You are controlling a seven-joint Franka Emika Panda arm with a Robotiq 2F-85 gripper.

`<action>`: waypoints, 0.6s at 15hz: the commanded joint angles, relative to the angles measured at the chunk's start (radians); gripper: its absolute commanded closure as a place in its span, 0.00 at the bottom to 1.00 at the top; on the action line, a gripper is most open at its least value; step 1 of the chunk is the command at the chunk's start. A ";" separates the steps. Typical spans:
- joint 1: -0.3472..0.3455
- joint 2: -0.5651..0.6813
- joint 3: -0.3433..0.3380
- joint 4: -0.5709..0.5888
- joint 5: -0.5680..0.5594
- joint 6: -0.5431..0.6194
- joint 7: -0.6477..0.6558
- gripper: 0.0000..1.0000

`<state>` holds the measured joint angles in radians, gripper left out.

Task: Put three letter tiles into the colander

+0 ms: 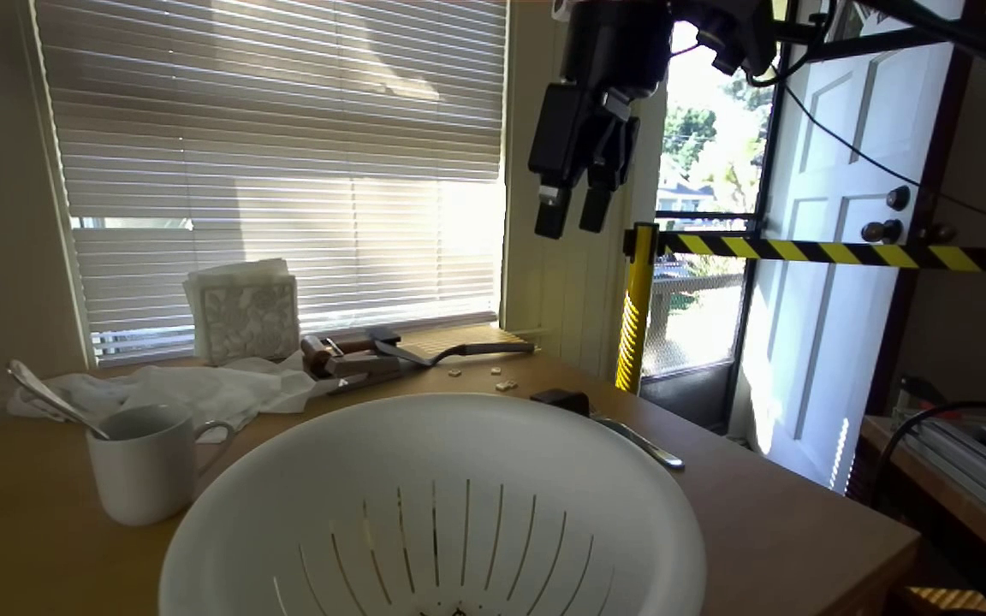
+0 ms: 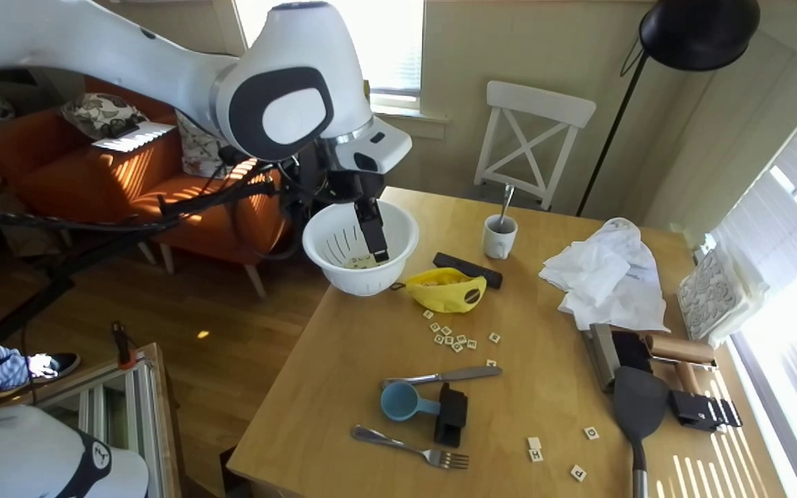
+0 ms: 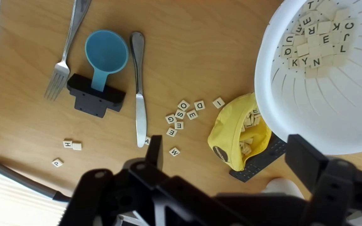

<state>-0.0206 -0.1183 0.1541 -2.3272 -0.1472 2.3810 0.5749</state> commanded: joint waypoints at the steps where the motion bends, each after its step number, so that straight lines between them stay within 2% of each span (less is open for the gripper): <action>1: 0.018 -0.002 -0.017 0.001 -0.002 -0.002 0.001 0.00; 2: 0.018 -0.003 -0.017 0.001 -0.002 -0.002 0.001 0.00; 3: -0.003 0.015 -0.015 0.003 -0.082 0.029 0.075 0.00; 9: -0.008 0.173 -0.090 0.026 -0.059 0.249 0.161 0.00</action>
<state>-0.0285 -0.0393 0.0948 -2.3273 -0.1976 2.5324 0.6859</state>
